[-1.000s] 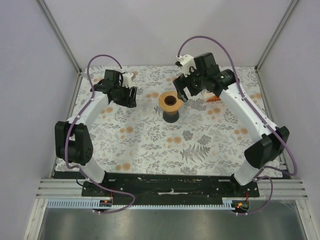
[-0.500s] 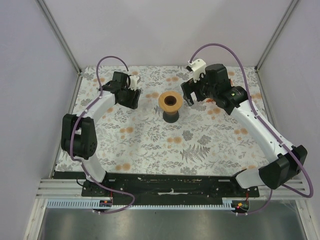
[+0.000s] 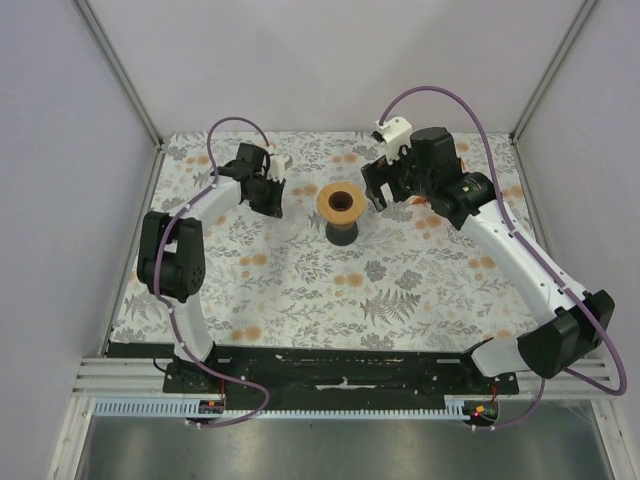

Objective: Place the coffee filter in the dripper

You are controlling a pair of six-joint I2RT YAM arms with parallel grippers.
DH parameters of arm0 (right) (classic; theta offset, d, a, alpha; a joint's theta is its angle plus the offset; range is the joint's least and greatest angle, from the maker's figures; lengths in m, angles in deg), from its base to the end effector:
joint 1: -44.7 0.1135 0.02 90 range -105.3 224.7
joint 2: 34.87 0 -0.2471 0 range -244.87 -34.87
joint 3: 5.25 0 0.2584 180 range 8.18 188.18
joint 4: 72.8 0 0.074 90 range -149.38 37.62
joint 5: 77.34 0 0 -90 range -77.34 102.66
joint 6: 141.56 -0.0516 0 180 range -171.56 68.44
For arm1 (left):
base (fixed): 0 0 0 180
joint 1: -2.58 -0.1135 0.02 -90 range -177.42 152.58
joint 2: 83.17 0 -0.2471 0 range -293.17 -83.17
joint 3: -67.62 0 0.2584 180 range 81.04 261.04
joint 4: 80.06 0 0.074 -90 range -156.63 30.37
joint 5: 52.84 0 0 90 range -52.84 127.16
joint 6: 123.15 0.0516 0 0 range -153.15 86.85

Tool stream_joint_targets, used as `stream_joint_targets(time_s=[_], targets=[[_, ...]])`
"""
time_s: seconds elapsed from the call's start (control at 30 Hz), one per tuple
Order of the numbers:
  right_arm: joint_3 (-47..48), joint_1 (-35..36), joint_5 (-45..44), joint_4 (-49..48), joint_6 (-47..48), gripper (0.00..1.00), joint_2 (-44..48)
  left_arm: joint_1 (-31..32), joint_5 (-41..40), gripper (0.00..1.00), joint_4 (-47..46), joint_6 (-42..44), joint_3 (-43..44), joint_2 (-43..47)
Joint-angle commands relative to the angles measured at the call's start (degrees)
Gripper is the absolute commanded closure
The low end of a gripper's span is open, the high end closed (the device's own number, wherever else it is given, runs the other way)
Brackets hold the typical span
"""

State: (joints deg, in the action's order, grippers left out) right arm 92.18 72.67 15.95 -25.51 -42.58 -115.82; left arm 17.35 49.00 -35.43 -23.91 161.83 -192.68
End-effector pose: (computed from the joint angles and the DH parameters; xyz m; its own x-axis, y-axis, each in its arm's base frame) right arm 0.2960 0.1605 0.3665 -0.3669 -0.3713 -0.8529 -0.5761 0.8106 -0.1050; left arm 0.3978 -0.1158 0.1705 -0.7699 0.3655 -0.5231 0.4788 0.8728 -0.0948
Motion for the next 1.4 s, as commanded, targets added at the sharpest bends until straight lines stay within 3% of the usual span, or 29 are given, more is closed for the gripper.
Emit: stream_joint_targets(time_s=[0.0, 0.2, 0.37, 0.53, 0.73, 0.8, 1.0, 1.1, 1.2, 1.23, 1.27, 1.37], targets=[[0.3, -0.1, 2.8, -2.1, -0.8, 0.02, 0.0, -0.6, 6.0, 0.98, 1.3, -0.8, 3.6, -0.4], [0.9, 1.0, 5.9, -2.7, -2.7, 0.02, 0.0, -1.6, 10.7, 0.98, 4.6, -2.7, 3.6, 7.4], [1.7, 6.2, 7.4, -10.7, -7.1, 0.06, -2.4, -1.4, 13.4, 0.98, 6.4, -4.8, 2.4, 16.6], [12.9, 12.7, 5.2, -9.8, -7.8, 0.16, -12.4, -0.9, 18.4, 0.98, 8.5, -7.8, 2.5, 22.4], [23.0, 13.6, 1.8, -3.9, -8.4, 0.30, -22.3, -0.7, 24.2, 0.98, 9.0, -11.5, 3.0, 26.5], [23.4, 13.6, 0.0, -3.6, -7.9, 0.44, -23.5, -0.8, 24.2, 0.98, 9.0, -11.8, 2.6, 27.4], [24.4, 13.5, -0.6, -3.1, -6.5, 1.00, -26.0, -0.5, 26.8, 0.98, 8.9, -12.2, 2.4, 28.4], [25.8, 13.1, -1.0, -1.0, -5.2, 1.00, -26.3, -0.5, 27.3, 0.97, 9.2, -11.6, 3.1, 28.7], [27.9, 11.2, 0.5, 2.4, -4.6, 1.00, -25.8, -0.8, 25.0, 0.37, 10.5, -10.6, 5.6, 29.1], [28.9, 10.1, 2.5, 4.1, -4.8, 1.00, -25.5, -1.0, 23.1, 0.26, 10.7, -10.4, 6.4, 29.2], [29.8, 8.9, 4.9, 5.3, -4.8, 1.00, -25.1, -1.4, 21.2, 0.19, 10.8, -10.3, 7.4, 29.4], [31.1, 4.1, 13.6, 7.8, -5.4, 1.00, -24.0, -4.8, 18.7, 0.14, 10.9, -10.6, 9.6, 30.0]])
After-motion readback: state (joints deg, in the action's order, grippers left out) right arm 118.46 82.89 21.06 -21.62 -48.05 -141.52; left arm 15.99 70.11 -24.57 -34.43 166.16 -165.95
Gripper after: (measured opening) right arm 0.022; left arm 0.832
